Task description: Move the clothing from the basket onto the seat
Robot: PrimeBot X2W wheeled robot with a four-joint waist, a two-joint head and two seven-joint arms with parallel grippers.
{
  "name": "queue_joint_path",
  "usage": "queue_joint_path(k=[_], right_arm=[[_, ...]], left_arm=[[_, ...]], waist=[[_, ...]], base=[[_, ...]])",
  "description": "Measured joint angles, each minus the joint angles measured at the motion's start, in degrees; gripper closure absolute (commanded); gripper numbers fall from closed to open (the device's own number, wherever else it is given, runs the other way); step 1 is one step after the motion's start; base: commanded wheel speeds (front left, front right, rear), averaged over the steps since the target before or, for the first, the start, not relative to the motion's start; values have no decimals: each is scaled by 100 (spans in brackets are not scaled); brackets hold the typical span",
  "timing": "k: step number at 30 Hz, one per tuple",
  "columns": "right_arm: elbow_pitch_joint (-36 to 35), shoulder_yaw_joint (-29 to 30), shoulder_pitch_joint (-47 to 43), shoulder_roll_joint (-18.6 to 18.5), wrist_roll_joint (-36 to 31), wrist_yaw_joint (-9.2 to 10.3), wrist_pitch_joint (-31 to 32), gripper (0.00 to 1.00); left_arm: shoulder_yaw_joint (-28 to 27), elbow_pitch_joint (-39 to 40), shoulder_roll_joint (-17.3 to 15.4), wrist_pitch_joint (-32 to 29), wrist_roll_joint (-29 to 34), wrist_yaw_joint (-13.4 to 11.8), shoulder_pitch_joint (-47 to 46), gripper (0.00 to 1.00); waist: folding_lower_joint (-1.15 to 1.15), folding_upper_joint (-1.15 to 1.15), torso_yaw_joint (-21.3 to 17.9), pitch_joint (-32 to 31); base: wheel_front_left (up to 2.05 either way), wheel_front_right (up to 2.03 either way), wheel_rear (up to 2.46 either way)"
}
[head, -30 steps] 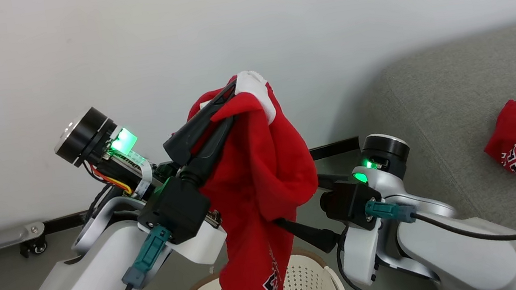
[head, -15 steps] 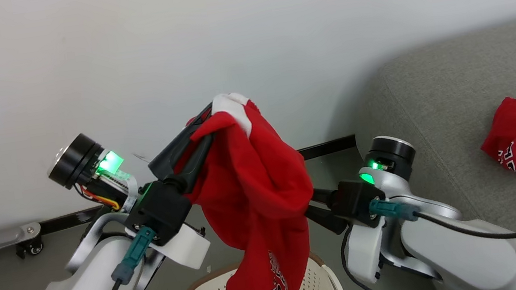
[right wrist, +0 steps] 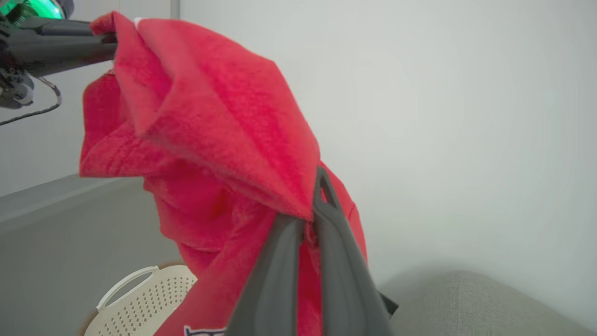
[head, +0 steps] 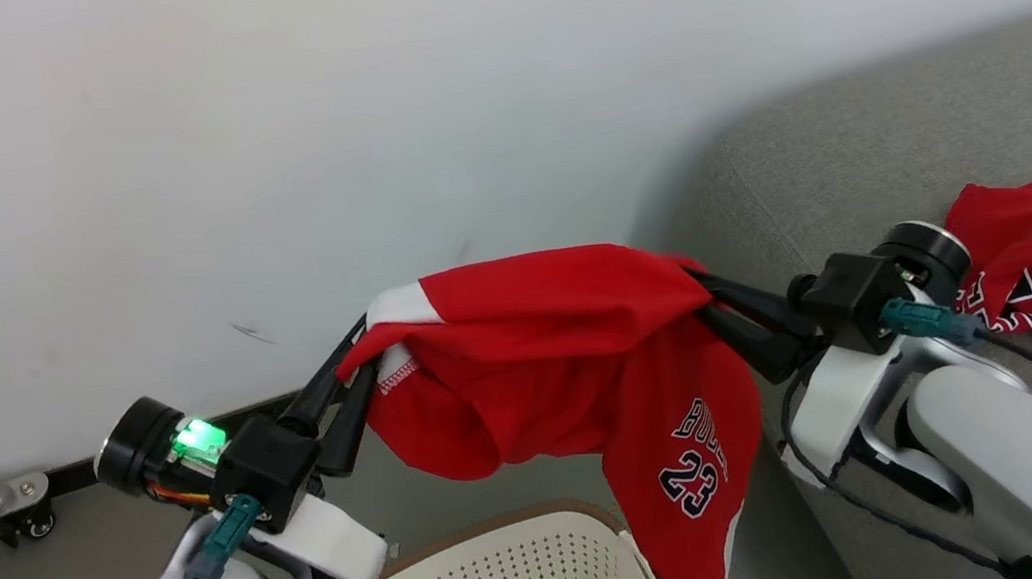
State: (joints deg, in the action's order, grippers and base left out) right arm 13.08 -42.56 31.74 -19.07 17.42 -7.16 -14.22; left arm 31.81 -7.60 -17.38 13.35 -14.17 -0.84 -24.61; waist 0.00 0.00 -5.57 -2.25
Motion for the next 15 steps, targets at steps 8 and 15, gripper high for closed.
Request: queue_joint_path(k=[8,15], right_arm=[[-119,594,-81,-67,121,0,-14,100],[-213,1196,-137,-224,109,0,-14,100]], left_arm=[[-31,-152,168,1,-555,213,326,0],[-174,-157,123,32,-714,261,463,0]], waist=[[0,0,-178,13],[0,0,-271,30]], base=[[0,0,0],[0,0,0]])
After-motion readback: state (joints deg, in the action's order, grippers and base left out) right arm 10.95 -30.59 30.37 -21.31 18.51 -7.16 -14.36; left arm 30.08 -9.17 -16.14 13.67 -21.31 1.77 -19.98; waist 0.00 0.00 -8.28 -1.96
